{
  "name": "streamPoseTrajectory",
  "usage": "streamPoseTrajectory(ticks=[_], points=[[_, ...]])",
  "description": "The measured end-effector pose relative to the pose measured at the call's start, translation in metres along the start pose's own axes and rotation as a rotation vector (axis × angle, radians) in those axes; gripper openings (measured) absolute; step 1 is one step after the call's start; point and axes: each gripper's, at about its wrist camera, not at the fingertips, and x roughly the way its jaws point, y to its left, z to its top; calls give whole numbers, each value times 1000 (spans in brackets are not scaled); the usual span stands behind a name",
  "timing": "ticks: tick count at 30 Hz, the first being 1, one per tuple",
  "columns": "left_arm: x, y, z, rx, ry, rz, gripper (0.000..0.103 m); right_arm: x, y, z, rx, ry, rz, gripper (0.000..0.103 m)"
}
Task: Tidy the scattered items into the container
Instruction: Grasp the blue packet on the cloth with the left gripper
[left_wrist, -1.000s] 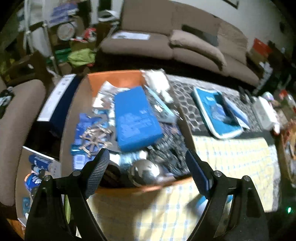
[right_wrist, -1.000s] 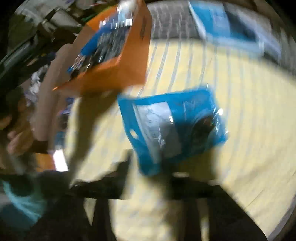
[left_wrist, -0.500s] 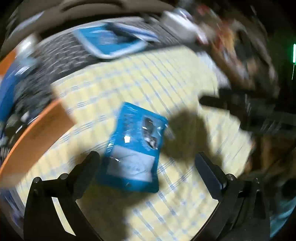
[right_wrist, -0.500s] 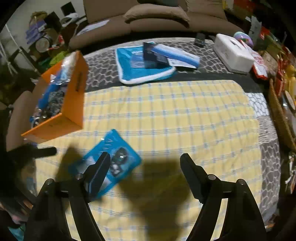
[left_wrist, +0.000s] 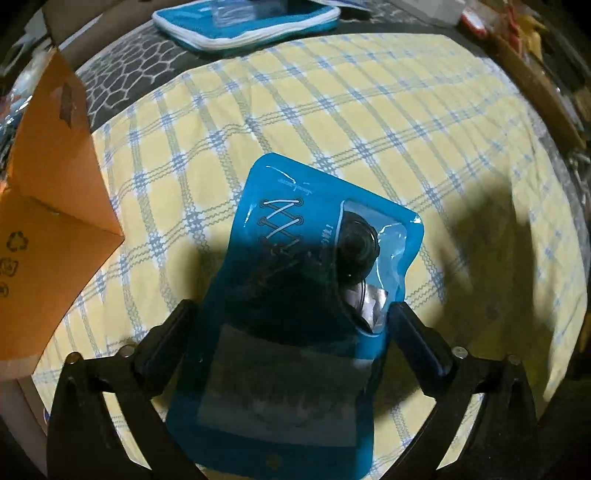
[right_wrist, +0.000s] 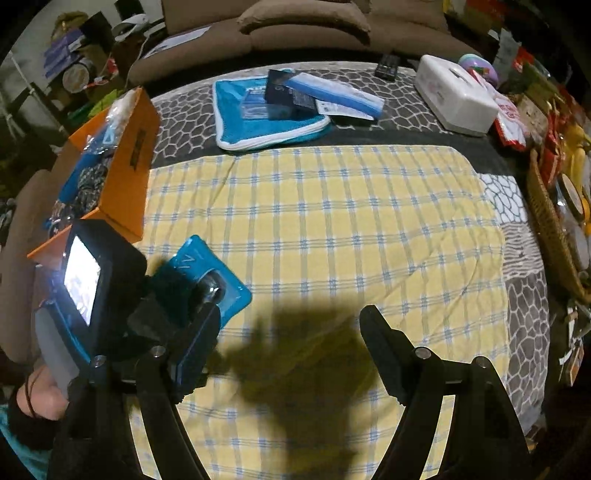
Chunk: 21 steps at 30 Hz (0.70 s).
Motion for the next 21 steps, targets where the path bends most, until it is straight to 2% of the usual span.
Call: streamPoseTrajectory(ticks=[1,3,4,6,7,9,11,16,21], points=[[-2,-2,-1,21,3,-11,87,0,2,0,-6,0,4,79],[-11,-2,-3,23,-13,-8,61,0,5,1,-8,-5,6,79],[-17,2,-3,-1,-29,-18,52,-1,6,1,-8,-9,8,79],[-26,15,-2,-55,-31,-71,24,-5,3,2,7,-38,2,79],[-29,19,-2,-72,-35,-91,18,-7,1,3,18,-55,-5,79],[-36,28,-2,-98,-45,-133,12,-13,-7,6,51,-87,-13,79],[-43,28,0,-110,-52,-139,9,-16,-15,7,86,-105,-7,79],[-41,29,1,-90,-47,-117,9,-16,-26,8,139,-96,37,79],[-43,24,10,-80,-40,-107,11,-19,-22,9,122,-108,29,79]])
